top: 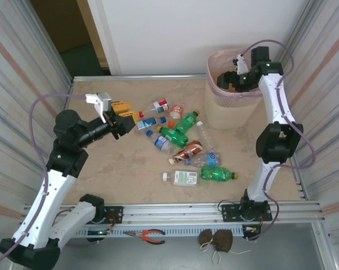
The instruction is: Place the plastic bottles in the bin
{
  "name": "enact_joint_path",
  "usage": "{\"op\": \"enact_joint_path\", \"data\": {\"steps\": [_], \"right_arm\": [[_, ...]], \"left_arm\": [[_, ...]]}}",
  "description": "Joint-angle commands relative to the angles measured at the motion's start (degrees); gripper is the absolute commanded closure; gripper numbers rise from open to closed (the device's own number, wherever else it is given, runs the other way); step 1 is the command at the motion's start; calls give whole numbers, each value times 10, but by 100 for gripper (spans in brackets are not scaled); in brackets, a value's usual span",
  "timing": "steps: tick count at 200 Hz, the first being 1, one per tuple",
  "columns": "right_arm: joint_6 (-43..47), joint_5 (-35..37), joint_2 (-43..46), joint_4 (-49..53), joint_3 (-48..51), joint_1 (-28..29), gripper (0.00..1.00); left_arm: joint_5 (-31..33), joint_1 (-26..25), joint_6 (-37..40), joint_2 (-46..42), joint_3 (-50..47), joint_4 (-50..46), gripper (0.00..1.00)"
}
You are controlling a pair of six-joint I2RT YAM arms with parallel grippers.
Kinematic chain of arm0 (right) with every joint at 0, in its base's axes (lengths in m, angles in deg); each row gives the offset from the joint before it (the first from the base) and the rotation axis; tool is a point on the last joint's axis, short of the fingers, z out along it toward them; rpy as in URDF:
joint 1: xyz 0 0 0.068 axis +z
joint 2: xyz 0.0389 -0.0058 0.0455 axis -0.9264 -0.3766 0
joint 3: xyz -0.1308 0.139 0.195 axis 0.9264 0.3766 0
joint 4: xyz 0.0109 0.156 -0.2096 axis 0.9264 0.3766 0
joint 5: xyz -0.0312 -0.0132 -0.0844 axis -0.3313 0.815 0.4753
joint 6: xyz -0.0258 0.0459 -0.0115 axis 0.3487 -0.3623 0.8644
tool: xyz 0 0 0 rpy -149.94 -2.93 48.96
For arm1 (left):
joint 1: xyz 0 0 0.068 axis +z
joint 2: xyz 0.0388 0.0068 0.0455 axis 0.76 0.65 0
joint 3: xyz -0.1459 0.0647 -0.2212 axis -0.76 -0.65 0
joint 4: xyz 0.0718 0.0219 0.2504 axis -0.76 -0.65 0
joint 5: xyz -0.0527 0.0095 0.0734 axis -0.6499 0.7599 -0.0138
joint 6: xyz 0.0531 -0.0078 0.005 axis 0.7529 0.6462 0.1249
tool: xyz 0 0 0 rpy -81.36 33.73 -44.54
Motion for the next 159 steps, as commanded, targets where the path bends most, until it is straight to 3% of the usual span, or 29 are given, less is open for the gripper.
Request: {"op": "enact_joint_path", "data": {"steps": [1,76,137,159], "right_arm": [[-11,24,49,5,-18,-3,20],[-11,119,163,-3,-18,-3,19],[-14,125,257,-10,12,-3,18],[-17,122,296,-25,44,-3,18]], "left_arm": [[19,-2,31,13,16,-45,45],[68,-2,105,108,56,-161,49],[95,3,202,270,155,-310,47],[136,1,256,333,194,-372,46]]}}
